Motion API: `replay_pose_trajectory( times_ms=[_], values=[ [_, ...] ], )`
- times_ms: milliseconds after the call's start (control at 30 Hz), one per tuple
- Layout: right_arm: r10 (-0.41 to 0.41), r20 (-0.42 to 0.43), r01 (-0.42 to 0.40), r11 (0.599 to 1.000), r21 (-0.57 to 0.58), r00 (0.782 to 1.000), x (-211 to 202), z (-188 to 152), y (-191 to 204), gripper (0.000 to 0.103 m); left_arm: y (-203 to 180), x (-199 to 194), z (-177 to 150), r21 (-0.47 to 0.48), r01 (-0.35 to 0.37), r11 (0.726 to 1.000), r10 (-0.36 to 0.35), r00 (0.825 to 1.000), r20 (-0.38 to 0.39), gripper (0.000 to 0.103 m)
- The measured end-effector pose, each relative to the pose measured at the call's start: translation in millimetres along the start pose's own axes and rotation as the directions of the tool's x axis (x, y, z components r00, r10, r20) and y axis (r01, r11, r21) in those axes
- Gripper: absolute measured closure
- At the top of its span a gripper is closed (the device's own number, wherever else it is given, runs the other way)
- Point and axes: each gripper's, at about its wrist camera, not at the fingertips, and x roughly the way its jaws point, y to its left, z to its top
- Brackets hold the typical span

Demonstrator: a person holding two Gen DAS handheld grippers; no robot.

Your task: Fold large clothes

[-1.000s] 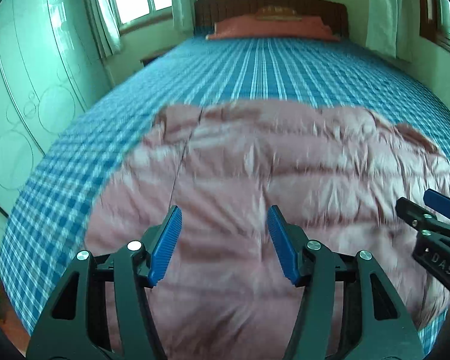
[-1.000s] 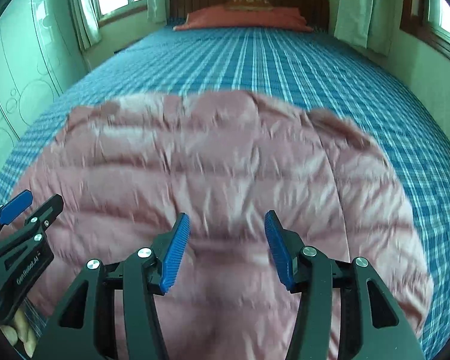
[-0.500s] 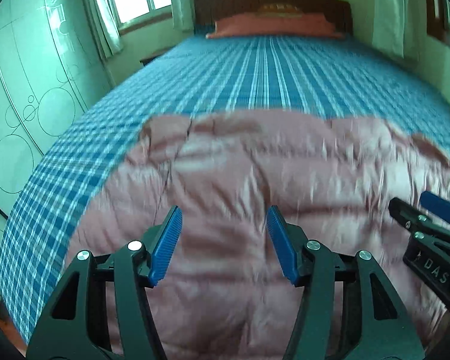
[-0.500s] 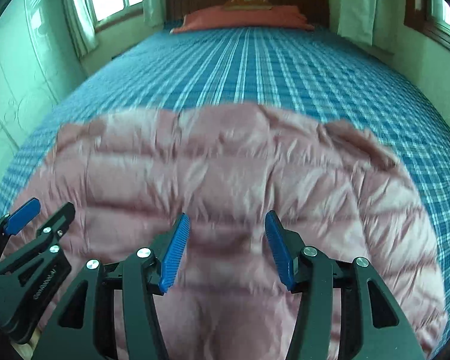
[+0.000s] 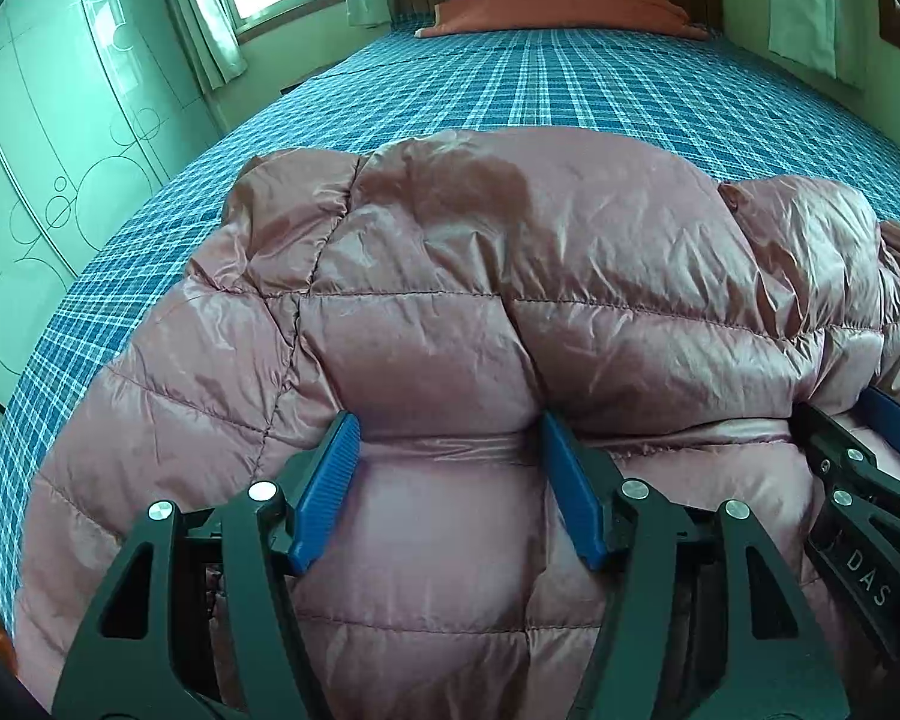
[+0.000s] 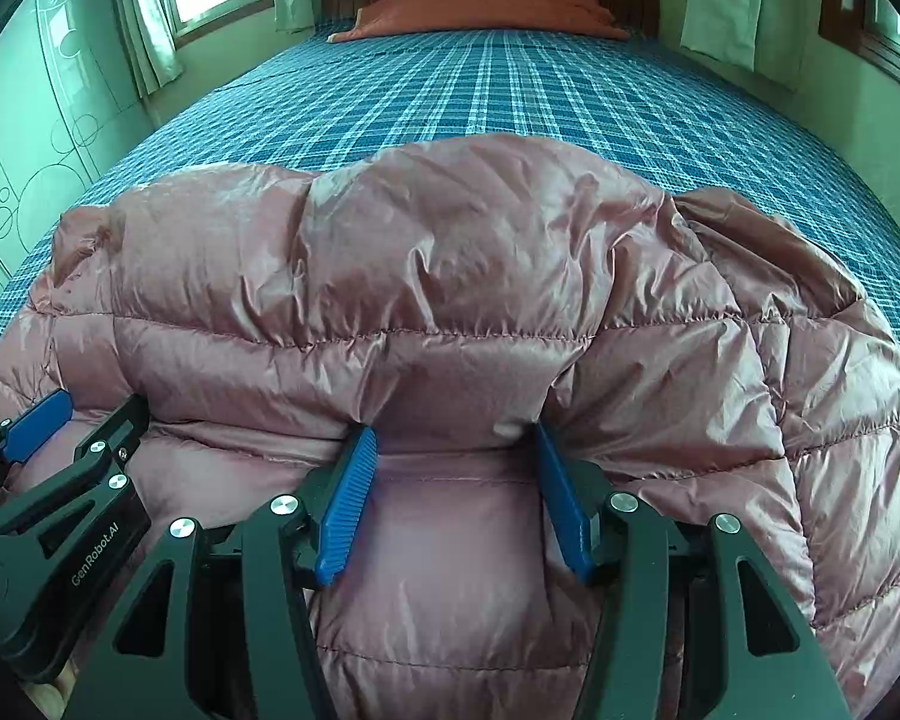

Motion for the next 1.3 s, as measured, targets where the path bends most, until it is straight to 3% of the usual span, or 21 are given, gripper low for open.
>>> replay_pose_trajectory(
  times_ms=[267, 500, 700, 1300],
  values=[
    [-0.009, 0.014, 0.008, 1.000, 0.010, 1.000, -20.9, -0.8, 3.8, 0.048, 7.5, -15.7, -0.4, -0.009, 0.010, 1.000, -0.010, 1.000, 0.005, 0.041],
    [0.035, 0.087, -0.033, 0.999, -0.028, 0.996, -71.3, -17.4, 22.5, 0.048, 63.4, -56.1, -18.2, -0.126, 0.038, 0.991, -0.033, 0.998, 0.046, 0.037],
    [-0.015, 0.034, 0.017, 0.996, -0.086, 0.999, -46.7, -33.0, 38.8, 0.048, 93.8, -58.6, -45.1, -0.181, 0.016, 0.983, -0.013, 1.000, 0.022, 0.037],
    [-0.020, 0.074, 0.026, 0.996, -0.081, 0.997, -43.5, -48.9, 42.6, 0.048, 118.0, -76.4, -66.6, -0.247, 0.033, 0.969, -0.029, 0.999, 0.018, 0.037]
  ],
)
